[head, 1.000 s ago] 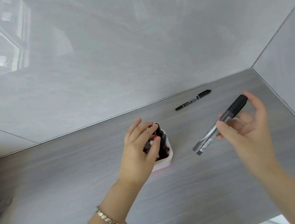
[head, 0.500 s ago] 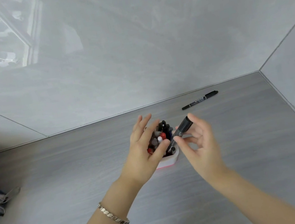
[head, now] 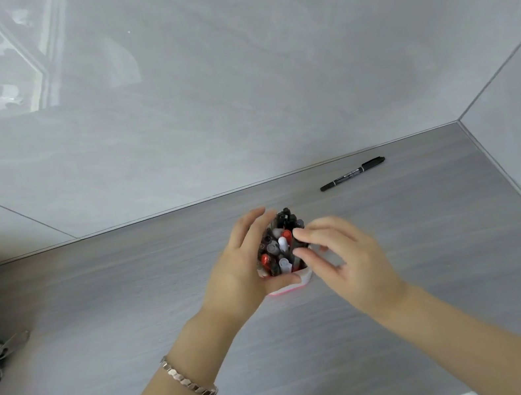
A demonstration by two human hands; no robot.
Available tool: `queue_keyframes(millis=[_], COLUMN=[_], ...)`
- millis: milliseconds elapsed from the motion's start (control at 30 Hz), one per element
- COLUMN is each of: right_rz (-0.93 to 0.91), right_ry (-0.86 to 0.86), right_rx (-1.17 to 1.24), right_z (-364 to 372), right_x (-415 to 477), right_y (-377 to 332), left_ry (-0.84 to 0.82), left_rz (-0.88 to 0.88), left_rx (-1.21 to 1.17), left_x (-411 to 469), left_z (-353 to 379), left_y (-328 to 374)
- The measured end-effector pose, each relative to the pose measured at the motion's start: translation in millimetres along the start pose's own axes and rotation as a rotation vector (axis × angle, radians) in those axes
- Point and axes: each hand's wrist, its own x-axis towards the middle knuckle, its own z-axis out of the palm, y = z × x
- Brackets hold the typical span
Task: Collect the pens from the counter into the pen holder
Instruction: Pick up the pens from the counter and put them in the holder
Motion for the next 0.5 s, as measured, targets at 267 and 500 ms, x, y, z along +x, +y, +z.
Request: queue_keyframes(millis=[267,500], right_rz=[0.266,0.408], right_ry=[-0.104,-0.105], right_rx=[-0.077,-0.004], right_z=[-10,-5], right_x=[16,13], right_y=[-17,-5], left_ry=[-0.033,-0.058], left_rz=[0.047,0.009], left_rx=[0.162,0.176], left_x=[13,15], left_z=[0,0], left_y=[-3,3])
